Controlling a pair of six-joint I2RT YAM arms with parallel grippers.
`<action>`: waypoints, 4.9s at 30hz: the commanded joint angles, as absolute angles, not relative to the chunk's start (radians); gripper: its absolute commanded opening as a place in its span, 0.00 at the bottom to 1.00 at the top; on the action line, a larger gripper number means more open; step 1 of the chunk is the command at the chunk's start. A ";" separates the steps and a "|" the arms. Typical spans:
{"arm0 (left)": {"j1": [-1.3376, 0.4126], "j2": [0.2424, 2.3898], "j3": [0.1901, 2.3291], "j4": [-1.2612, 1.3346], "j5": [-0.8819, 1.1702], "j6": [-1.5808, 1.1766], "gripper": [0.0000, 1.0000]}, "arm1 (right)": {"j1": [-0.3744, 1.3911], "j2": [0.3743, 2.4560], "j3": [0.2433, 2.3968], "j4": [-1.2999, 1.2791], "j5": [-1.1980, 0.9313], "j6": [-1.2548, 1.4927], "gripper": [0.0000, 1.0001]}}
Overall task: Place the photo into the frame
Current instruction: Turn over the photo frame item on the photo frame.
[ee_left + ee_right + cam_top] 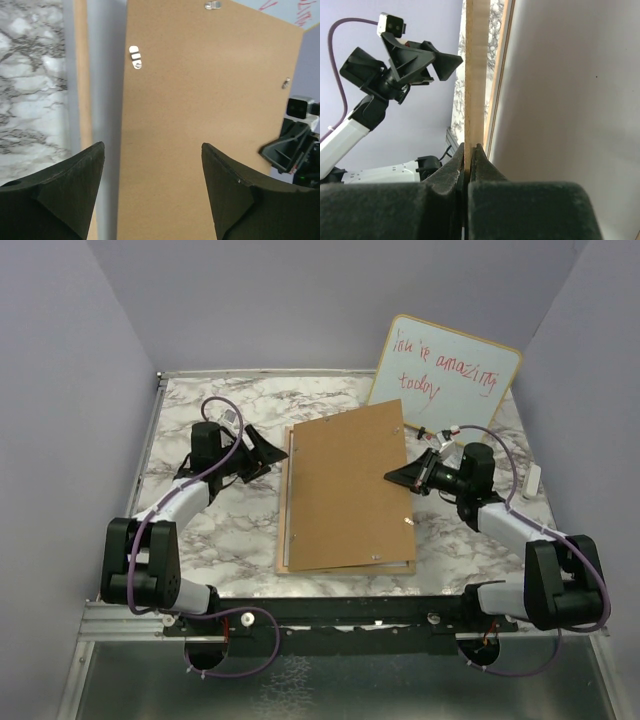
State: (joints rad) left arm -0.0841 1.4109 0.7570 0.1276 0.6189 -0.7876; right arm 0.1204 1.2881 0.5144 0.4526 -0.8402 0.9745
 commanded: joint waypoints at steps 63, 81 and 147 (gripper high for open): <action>-0.153 1.702 0.713 0.036 0.409 -0.647 0.36 | 0.114 1.609 0.517 0.814 -0.769 0.964 0.01; -0.170 1.720 0.716 0.059 0.423 -0.675 0.31 | 0.130 1.683 0.470 0.852 -0.847 0.976 0.01; -0.175 1.717 0.772 -0.032 0.315 -0.618 0.21 | 0.272 1.639 1.021 -0.482 -0.376 0.502 0.70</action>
State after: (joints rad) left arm -0.1677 1.6768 0.7788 0.0708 0.4026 -0.6727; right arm 0.2584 1.6222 0.9749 -0.4583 -0.3958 0.5293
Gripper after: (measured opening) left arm 0.206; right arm 0.694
